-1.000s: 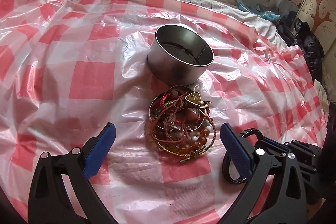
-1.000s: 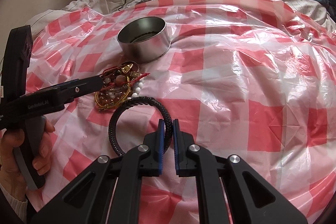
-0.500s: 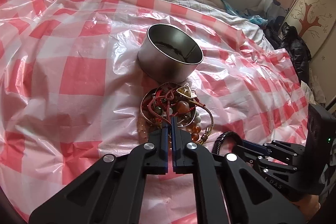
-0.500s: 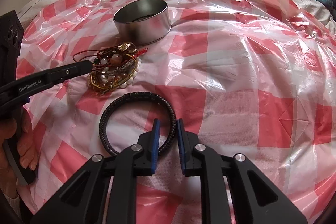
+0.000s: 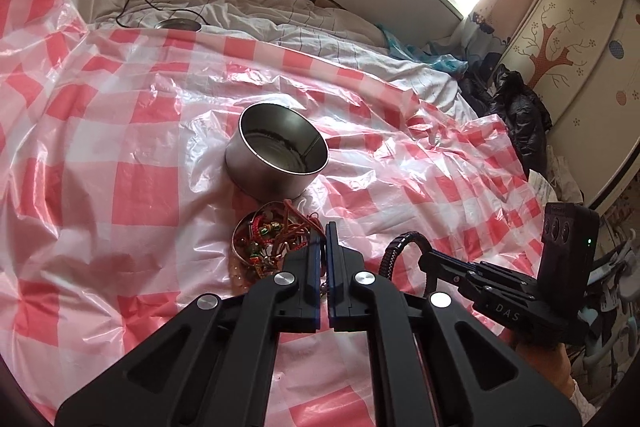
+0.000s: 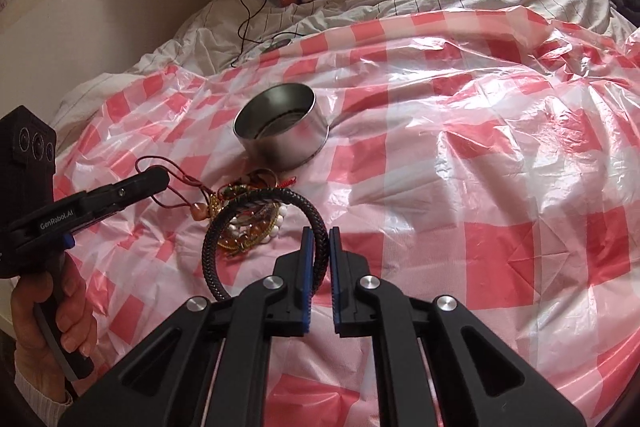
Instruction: Organize jewelry
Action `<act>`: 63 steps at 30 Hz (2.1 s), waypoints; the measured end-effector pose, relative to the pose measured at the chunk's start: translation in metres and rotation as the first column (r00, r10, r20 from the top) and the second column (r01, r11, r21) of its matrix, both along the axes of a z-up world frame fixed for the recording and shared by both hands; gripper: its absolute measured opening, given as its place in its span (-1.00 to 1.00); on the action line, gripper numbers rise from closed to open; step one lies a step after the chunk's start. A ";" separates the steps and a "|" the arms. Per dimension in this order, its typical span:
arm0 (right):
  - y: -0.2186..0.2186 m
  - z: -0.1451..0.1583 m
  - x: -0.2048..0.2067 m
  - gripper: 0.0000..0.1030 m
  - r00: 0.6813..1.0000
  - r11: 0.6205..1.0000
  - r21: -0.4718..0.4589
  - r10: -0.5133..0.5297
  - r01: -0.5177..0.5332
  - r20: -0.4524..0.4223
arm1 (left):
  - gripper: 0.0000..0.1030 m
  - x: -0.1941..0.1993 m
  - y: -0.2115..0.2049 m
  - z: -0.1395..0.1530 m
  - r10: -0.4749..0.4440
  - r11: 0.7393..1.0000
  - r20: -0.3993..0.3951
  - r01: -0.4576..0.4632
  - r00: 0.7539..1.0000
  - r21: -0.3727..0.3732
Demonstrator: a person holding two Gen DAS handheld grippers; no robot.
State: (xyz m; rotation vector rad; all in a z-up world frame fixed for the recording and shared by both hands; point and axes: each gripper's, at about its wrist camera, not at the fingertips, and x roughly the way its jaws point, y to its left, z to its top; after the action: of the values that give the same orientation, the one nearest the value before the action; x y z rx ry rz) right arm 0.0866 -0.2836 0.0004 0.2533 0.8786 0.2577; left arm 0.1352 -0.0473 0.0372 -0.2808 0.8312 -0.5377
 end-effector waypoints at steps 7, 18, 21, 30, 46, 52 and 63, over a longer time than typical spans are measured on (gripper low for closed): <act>-0.008 0.010 0.003 -0.84 0.998 0.999 0.012 -0.041 0.041 0.039 | -0.96 0.029 -0.025 0.044 -0.067 0.998 0.074 0.065 0.995 0.023; -0.013 0.008 0.005 -0.84 0.998 0.998 0.025 -0.051 0.050 0.036 | -0.96 0.108 -0.044 0.028 -0.047 0.999 0.024 0.047 0.999 0.028; -0.012 0.007 0.005 -0.84 0.998 0.999 0.024 -0.049 0.048 0.037 | -0.95 0.128 -0.047 -0.001 -0.014 0.994 -0.069 0.021 0.998 0.105; 0.003 0.020 0.024 -0.84 0.997 0.999 -0.037 -0.018 0.021 0.073 | 0.09 0.088 -0.014 -0.007 0.125 0.961 -0.059 -0.105 0.990 0.257; 0.092 -0.012 0.168 -0.84 0.997 0.940 -0.336 0.072 -0.062 0.017 | 0.53 0.017 0.055 -0.020 0.284 0.955 -0.118 -0.271 0.951 0.120; 0.109 -0.028 0.172 -0.84 0.994 0.870 -0.482 0.109 -0.104 -0.018 | 0.53 0.019 0.059 -0.018 0.293 0.954 -0.125 -0.283 0.948 0.097; 0.060 0.009 0.068 -0.18 0.993 0.931 -0.366 0.033 0.010 0.111 | 0.61 0.014 0.037 -0.005 0.264 0.952 -0.056 -0.251 0.963 0.177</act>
State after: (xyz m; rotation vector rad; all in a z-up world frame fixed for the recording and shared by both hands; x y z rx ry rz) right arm 0.1548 -0.2238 0.0098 -0.1141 0.7964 0.1134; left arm 0.1490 -0.0101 0.0320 -0.2511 0.8954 -0.2104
